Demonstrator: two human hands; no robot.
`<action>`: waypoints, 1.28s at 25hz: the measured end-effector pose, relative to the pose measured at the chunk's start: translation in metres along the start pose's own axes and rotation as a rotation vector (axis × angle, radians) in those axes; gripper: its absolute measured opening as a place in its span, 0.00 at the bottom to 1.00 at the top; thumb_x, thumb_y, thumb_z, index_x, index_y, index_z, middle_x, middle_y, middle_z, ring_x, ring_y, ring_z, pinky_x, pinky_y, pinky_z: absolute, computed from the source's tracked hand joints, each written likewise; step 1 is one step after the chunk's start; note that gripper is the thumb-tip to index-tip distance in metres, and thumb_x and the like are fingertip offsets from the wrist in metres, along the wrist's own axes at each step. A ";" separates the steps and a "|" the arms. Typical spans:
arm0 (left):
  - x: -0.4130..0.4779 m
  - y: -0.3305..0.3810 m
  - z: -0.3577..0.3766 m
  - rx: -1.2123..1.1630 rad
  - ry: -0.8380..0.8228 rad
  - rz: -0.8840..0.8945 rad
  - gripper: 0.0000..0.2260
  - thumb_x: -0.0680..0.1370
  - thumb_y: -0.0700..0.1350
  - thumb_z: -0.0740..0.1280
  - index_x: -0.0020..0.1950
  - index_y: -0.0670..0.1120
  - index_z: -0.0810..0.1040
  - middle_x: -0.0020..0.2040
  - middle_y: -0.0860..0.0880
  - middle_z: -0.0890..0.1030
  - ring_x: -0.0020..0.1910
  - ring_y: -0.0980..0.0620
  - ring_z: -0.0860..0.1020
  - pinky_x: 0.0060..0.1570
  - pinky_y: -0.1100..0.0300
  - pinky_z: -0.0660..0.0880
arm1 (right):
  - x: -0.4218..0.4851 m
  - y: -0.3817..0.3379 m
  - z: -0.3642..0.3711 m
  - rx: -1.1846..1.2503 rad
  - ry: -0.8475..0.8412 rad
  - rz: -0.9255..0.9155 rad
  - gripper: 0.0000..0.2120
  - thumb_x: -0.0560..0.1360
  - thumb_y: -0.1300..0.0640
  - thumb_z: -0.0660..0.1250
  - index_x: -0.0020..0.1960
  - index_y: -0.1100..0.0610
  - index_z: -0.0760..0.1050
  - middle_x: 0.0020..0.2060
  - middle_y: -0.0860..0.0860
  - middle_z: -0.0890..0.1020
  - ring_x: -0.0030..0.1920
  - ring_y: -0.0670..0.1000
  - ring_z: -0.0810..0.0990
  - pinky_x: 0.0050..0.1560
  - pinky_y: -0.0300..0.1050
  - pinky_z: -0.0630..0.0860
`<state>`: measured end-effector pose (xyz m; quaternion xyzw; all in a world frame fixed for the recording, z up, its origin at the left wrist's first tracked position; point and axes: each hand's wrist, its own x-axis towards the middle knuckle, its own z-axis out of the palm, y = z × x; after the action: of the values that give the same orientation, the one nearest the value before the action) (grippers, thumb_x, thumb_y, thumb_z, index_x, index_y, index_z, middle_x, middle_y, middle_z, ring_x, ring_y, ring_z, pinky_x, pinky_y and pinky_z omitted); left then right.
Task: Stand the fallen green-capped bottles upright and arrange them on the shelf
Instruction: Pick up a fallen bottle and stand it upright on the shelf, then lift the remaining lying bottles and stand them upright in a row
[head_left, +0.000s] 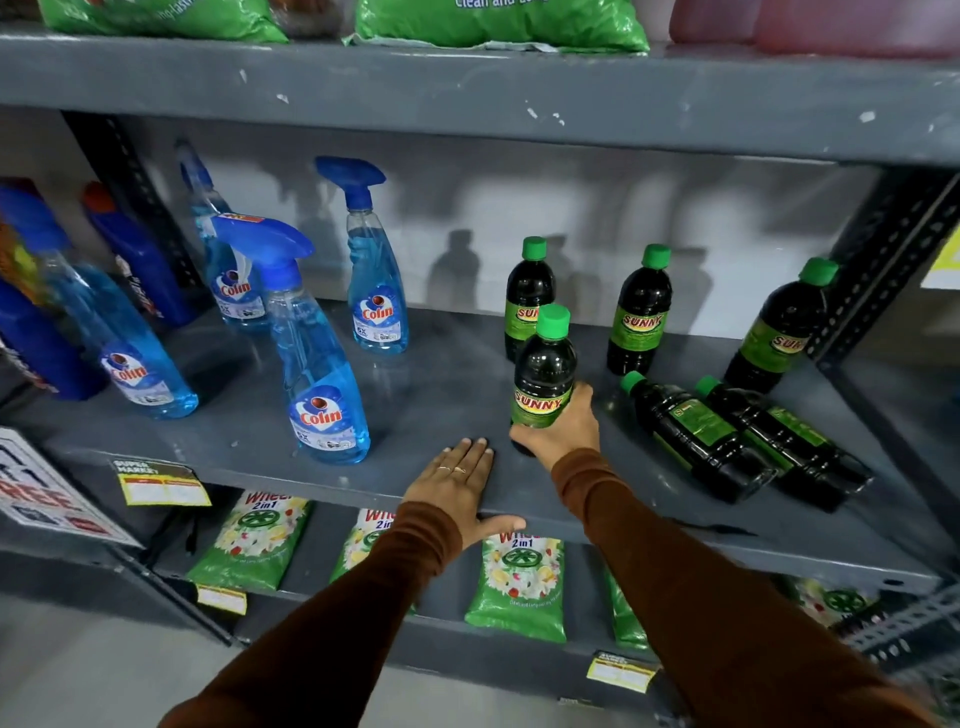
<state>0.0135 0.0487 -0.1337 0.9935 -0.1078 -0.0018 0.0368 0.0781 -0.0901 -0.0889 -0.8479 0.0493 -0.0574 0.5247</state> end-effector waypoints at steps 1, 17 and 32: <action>-0.003 0.003 0.001 0.003 -0.009 0.020 0.54 0.59 0.78 0.36 0.73 0.42 0.47 0.76 0.45 0.51 0.75 0.49 0.50 0.73 0.54 0.45 | -0.009 0.004 -0.005 -0.001 0.001 -0.002 0.33 0.56 0.60 0.79 0.54 0.57 0.63 0.52 0.58 0.78 0.52 0.57 0.78 0.54 0.46 0.75; -0.004 -0.006 -0.003 0.002 -0.060 -0.046 0.60 0.51 0.78 0.28 0.73 0.41 0.46 0.76 0.44 0.50 0.75 0.47 0.49 0.73 0.54 0.47 | -0.055 0.003 -0.019 0.001 -0.167 -0.061 0.36 0.58 0.57 0.80 0.59 0.57 0.64 0.55 0.54 0.78 0.52 0.51 0.76 0.52 0.39 0.71; -0.004 0.009 -0.003 0.032 -0.063 -0.124 0.64 0.47 0.77 0.23 0.73 0.41 0.45 0.76 0.42 0.50 0.75 0.46 0.49 0.73 0.53 0.47 | 0.006 0.051 -0.085 -0.846 0.324 -0.215 0.25 0.62 0.59 0.59 0.60 0.61 0.70 0.57 0.64 0.77 0.60 0.69 0.72 0.66 0.71 0.55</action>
<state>0.0075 0.0413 -0.1303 0.9982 -0.0470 -0.0336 0.0172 0.0699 -0.1883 -0.0963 -0.9678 0.0616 -0.2182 0.1092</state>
